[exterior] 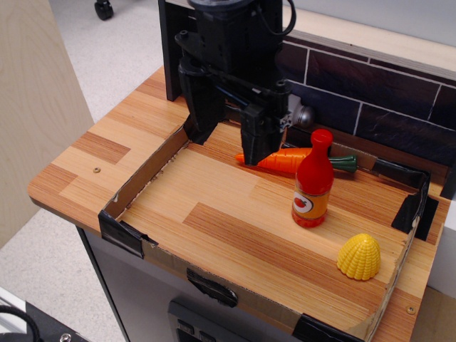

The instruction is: Topple hot sauce bottle

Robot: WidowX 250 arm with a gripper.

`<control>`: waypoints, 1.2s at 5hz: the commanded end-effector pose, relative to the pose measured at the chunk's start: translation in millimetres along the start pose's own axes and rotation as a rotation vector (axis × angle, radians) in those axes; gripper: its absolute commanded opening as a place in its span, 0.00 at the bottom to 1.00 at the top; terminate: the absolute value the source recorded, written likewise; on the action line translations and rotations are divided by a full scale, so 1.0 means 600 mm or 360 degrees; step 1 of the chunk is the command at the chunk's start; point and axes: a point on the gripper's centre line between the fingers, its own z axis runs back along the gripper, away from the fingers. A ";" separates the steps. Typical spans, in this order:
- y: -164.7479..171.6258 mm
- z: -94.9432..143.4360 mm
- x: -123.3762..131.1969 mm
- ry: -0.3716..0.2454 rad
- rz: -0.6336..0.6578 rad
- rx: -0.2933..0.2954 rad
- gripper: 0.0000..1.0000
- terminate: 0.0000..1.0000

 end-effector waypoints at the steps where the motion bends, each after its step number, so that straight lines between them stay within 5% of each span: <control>1: 0.000 0.000 0.000 0.0000 0.0000 0.0000 1.00 0.00; 3: -0.026 -0.027 0.063 -0.0014 -0.0179 0.0059 1.00 0.00; 6: -0.056 -0.041 0.124 -0.0120 -0.0117 0.0107 1.00 0.00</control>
